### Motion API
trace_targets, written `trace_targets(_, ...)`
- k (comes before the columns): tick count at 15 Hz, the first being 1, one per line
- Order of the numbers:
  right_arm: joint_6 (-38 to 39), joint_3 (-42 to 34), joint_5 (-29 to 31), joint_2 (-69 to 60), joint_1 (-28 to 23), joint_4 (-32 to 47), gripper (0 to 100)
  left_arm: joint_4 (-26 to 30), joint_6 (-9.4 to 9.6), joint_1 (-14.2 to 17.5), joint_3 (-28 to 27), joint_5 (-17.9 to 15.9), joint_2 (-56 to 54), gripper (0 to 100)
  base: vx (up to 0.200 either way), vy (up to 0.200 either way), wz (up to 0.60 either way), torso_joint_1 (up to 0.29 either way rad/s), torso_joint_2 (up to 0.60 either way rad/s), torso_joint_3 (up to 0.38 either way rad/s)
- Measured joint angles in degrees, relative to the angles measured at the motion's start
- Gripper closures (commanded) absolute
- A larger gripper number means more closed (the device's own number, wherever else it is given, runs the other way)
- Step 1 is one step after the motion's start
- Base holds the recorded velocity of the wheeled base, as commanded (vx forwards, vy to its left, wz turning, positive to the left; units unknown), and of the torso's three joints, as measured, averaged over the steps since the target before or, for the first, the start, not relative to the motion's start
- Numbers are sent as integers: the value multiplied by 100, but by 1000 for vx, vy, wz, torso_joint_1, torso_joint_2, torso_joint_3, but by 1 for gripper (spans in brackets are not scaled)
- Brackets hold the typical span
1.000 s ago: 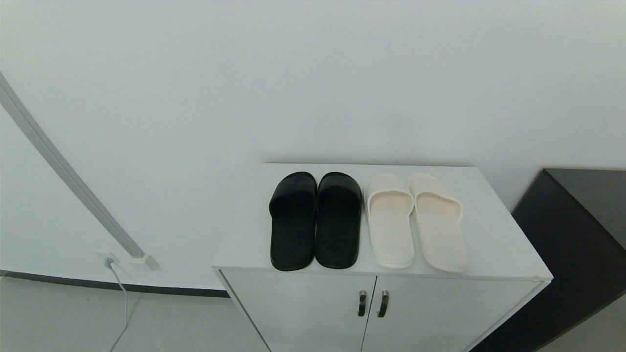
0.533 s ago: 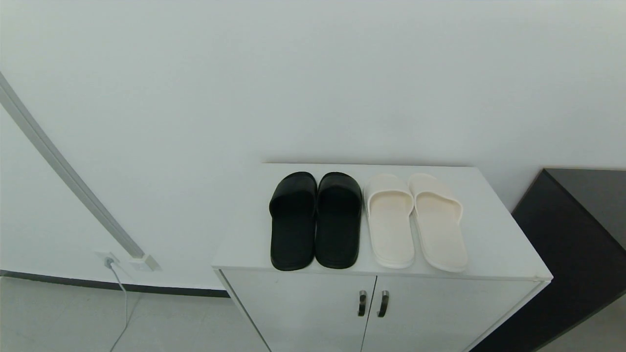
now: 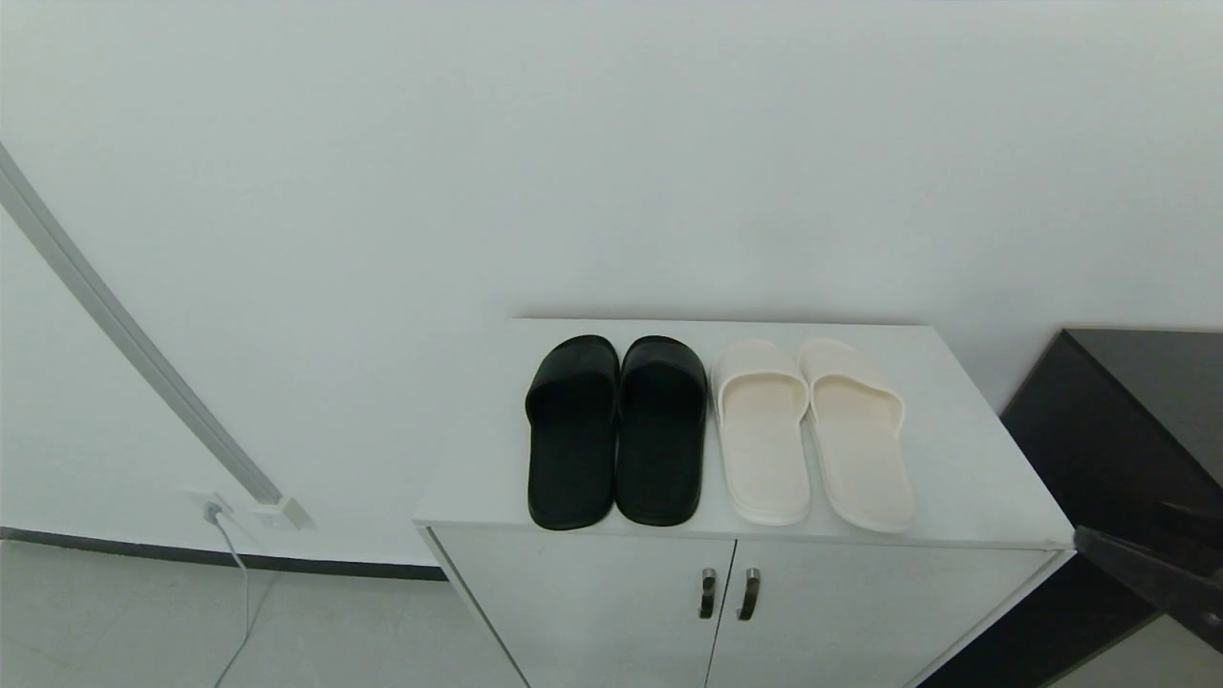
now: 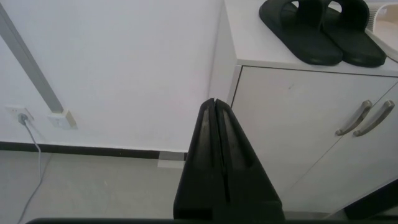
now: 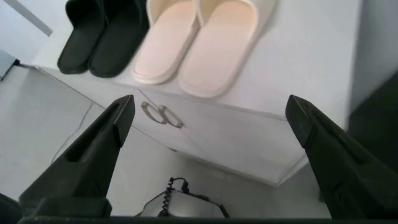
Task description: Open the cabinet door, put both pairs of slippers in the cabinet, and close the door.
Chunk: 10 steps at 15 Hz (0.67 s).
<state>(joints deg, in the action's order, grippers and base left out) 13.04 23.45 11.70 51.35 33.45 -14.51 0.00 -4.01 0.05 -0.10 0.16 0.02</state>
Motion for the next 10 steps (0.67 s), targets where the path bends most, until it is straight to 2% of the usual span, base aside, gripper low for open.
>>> trace_targets(2, 263, 367, 751, 628, 863, -141, 0, 0, 57, 5, 0, -9, 0, 100, 0, 0, 0, 0, 0, 0)
trace_targets(4, 400, 717, 1230, 1296, 1321, -401, 0, 0, 56, 2, 0, -16, 0, 100, 0, 0, 0, 0, 0, 0)
trace_targets(7, 477, 1113, 1731, 2285, 1608, -1196, 0, 0, 49, 2, 0, -16, 0, 100, 0, 0, 0, 0, 0, 0)
trace_targets(10, 501, 1480, 2338, 3270, 1669, -1809, 0, 2, 45, 2, 0, -16, 0, 100, 0, 0, 0, 0, 0, 0)
